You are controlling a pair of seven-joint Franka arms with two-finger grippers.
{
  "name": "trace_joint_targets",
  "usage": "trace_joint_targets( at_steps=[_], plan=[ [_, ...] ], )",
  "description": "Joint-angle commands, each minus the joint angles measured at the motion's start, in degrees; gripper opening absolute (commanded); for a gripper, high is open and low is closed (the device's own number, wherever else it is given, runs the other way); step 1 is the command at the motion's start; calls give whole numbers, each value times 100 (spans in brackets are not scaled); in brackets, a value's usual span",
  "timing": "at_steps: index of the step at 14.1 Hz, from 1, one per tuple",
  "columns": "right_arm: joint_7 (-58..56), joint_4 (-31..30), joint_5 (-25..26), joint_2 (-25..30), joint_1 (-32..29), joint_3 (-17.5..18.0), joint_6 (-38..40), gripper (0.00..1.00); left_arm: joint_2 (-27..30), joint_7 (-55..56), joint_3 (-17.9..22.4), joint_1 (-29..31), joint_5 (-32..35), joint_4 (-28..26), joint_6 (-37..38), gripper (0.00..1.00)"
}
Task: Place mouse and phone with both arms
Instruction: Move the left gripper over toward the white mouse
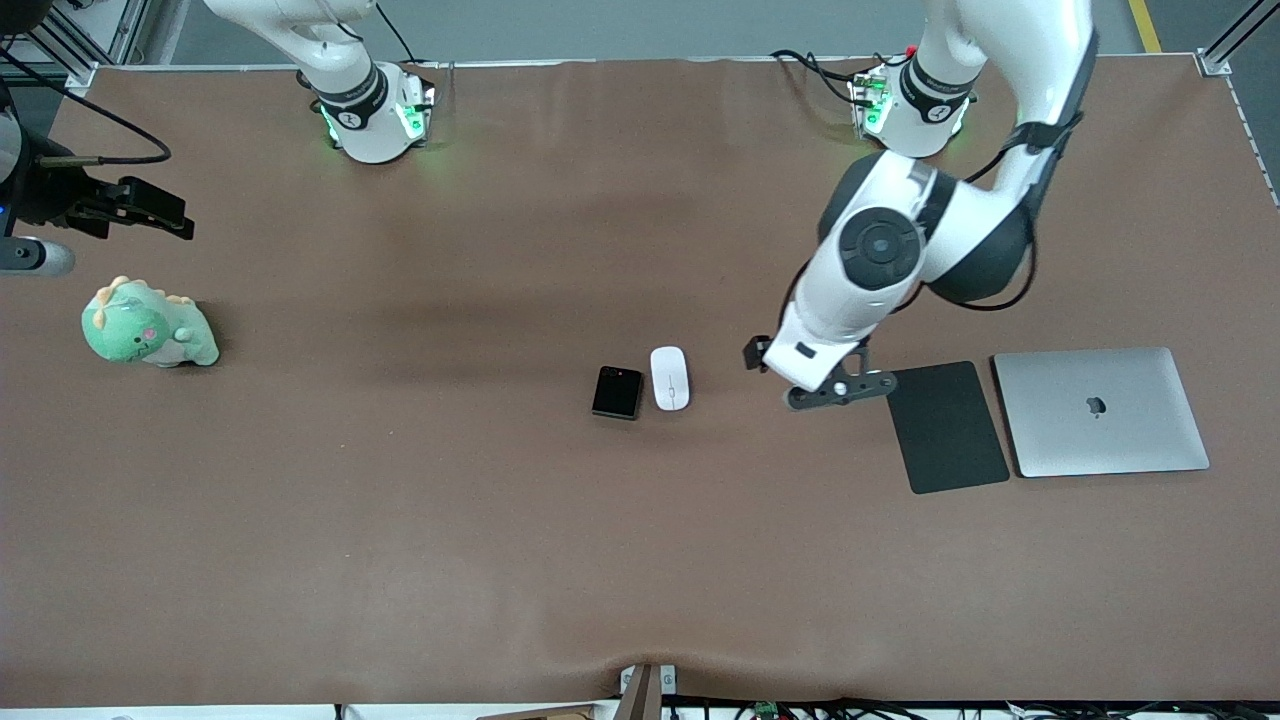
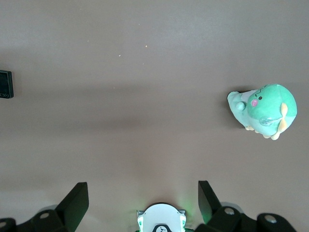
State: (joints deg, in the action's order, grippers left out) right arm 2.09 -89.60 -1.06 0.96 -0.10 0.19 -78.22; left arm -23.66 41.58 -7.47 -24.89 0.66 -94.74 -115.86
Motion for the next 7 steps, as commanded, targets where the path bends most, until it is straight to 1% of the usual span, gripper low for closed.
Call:
trace_joint_targets(
  at_steps=[1,5,7],
  plan=[
    [-15,-5,-8,-8,-43,69,18,100,-296,280,35,-208,-49,87,-400,100],
    [-15,-5,0,-16,-16,69,9,100,-683,622,35,-489,-49,131,-981,100],
    [-15,-5,-8,-25,2,69,9,100,-911,685,35,-586,-31,236,-1201,100]
  ],
)
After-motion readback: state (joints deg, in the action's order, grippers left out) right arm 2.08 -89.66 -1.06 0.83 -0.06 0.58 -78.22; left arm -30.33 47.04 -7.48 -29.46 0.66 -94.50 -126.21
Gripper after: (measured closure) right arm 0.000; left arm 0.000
